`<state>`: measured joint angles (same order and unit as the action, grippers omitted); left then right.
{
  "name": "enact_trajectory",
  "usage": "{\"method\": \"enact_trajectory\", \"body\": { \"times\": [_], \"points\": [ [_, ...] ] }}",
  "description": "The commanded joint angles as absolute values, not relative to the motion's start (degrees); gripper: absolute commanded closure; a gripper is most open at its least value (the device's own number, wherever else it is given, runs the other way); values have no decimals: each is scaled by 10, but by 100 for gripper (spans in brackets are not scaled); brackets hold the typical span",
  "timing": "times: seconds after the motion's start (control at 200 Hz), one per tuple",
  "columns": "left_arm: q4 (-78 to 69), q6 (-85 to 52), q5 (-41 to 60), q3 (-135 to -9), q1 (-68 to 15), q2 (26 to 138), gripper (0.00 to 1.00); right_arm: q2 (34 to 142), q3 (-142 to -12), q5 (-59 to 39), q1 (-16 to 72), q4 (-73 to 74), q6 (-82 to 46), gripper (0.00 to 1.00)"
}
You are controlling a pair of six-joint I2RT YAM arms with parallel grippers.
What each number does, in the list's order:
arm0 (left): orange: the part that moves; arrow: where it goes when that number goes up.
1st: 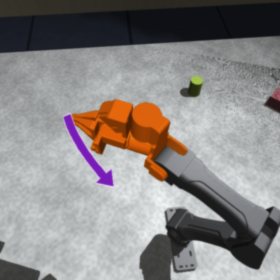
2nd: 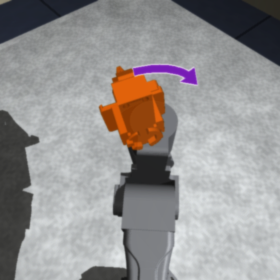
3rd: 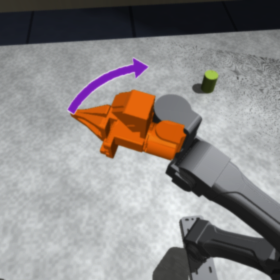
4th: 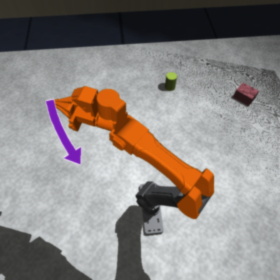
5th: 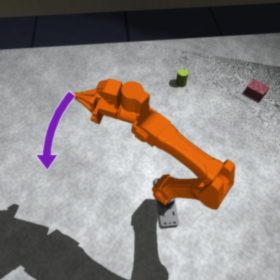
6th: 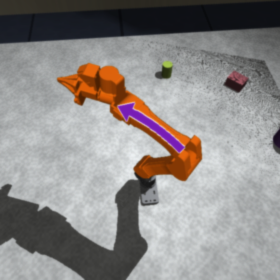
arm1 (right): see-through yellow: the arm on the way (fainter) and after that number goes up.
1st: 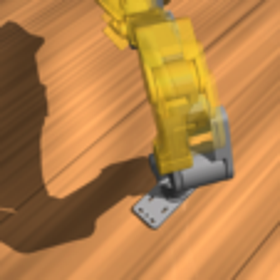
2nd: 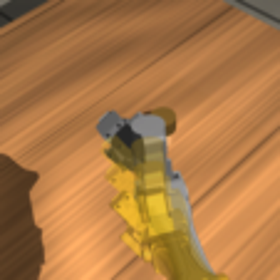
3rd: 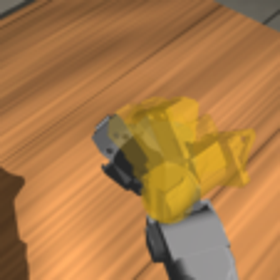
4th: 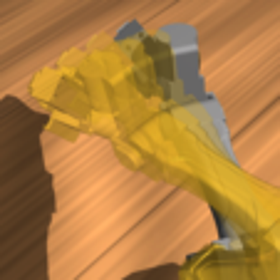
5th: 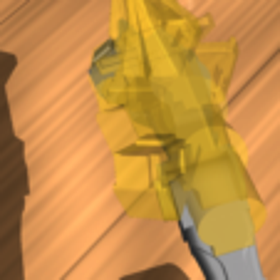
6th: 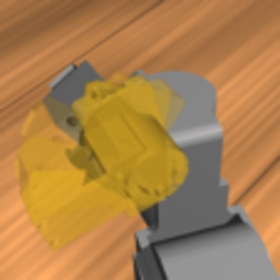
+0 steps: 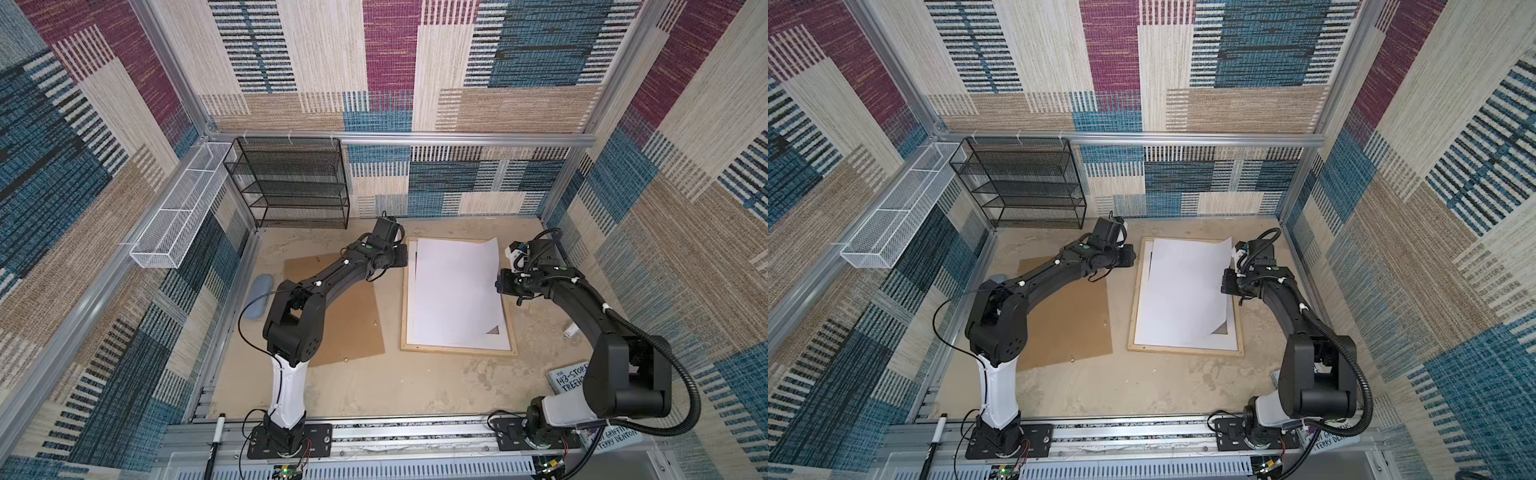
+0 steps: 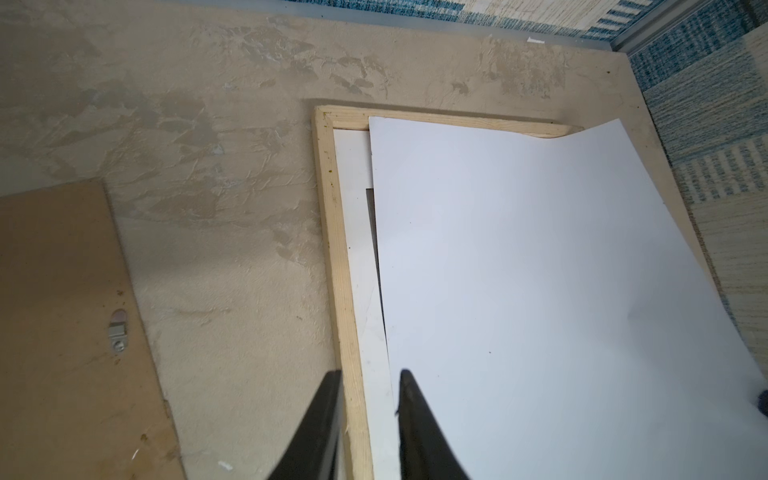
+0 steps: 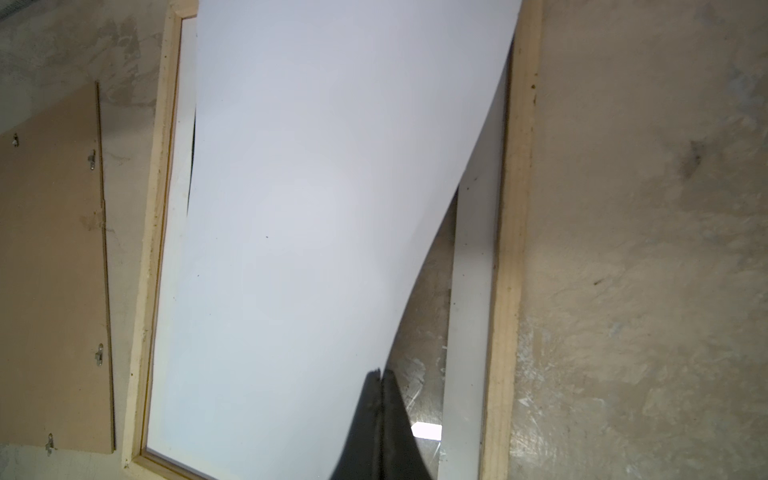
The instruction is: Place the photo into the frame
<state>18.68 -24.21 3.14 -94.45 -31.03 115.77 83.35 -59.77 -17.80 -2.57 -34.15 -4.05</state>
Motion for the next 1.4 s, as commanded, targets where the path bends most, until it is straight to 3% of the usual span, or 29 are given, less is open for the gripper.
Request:
{"method": "enact_trajectory", "body": {
  "times": [0.0, 0.941, 1.397],
  "points": [
    [180, -231, 25, -940, -310, 1147, 72, 821, -594, -199, -21, -331, -32, 100],
    [166, -237, 27, -904, -310, 1123, 73, 752, -577, -233, -6, -315, -37, 100],
    [166, -242, 35, -900, -311, 1122, 73, 660, -552, -331, -5, -269, -45, 100]
  ]
}}
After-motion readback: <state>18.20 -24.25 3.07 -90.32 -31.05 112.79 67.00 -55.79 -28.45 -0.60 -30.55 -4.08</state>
